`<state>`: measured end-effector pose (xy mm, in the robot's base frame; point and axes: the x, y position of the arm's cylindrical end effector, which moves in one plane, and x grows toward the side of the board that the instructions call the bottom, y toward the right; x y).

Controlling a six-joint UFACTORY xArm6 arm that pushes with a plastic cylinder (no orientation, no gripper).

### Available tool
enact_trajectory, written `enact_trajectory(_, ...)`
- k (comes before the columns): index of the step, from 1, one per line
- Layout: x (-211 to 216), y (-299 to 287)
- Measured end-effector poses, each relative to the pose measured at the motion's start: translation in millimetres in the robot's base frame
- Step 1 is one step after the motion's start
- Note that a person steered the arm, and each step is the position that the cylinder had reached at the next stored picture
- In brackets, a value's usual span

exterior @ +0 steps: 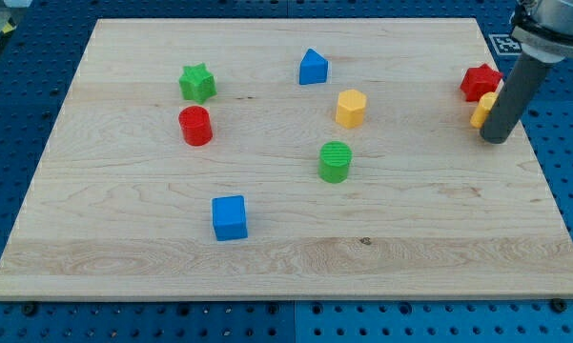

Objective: Touch the top of the green circle

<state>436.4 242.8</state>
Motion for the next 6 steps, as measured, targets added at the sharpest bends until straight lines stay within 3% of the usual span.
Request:
enact_trajectory(2,8.8,-87.3)
enact_trajectory(6,-2.4,-203.3)
